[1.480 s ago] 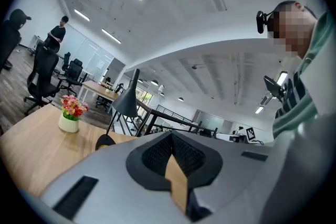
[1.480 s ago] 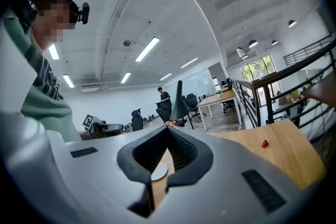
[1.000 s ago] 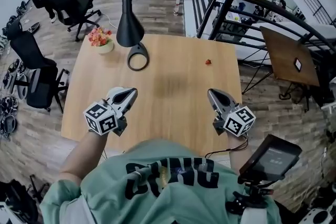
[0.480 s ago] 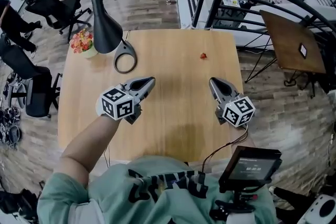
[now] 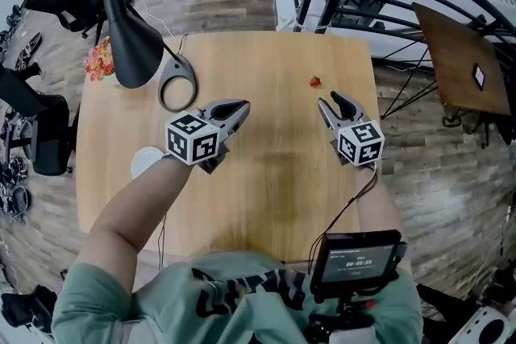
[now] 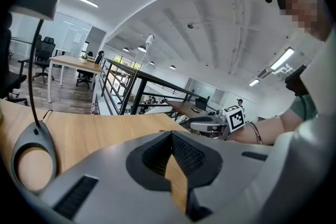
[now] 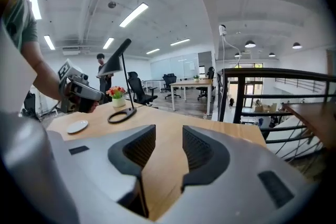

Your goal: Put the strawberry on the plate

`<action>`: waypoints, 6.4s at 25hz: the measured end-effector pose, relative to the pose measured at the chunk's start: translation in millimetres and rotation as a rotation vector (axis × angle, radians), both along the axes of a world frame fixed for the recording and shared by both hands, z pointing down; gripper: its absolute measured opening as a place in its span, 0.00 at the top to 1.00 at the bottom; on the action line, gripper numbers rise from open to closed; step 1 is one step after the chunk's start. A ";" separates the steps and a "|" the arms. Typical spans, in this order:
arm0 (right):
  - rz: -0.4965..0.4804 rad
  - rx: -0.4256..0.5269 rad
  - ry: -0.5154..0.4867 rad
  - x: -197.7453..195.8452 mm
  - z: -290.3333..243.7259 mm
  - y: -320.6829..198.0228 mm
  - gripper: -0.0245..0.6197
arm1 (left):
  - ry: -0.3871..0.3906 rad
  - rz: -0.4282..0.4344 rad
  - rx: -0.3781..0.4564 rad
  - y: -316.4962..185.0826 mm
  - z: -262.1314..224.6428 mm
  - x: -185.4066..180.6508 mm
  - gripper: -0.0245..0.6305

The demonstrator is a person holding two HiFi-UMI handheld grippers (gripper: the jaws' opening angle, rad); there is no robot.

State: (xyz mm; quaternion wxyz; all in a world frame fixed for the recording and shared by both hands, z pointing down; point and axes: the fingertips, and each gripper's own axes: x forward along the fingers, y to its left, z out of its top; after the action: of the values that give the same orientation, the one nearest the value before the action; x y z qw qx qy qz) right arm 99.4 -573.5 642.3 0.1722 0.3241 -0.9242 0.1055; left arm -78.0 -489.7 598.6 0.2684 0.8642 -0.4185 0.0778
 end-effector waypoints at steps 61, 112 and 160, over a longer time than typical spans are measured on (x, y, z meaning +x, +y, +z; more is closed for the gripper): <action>-0.175 0.032 0.205 -162.3 -61.0 50.8 0.73 | -0.022 -0.194 0.071 84.1 -50.7 -100.6 0.96; -0.807 -0.039 0.307 -480.1 35.3 312.6 0.73 | -0.024 -0.639 -0.030 312.2 25.8 -370.1 0.96; -0.539 -0.030 0.055 -388.9 -109.0 247.5 0.66 | -0.009 -0.495 0.139 258.2 -98.8 -308.9 0.96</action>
State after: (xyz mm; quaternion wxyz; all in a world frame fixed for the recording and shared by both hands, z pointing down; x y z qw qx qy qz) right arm -289.6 -326.0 533.3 0.2238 0.0666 -0.9705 0.0607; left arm -386.9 -231.5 499.8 0.2171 0.7514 -0.6229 -0.0155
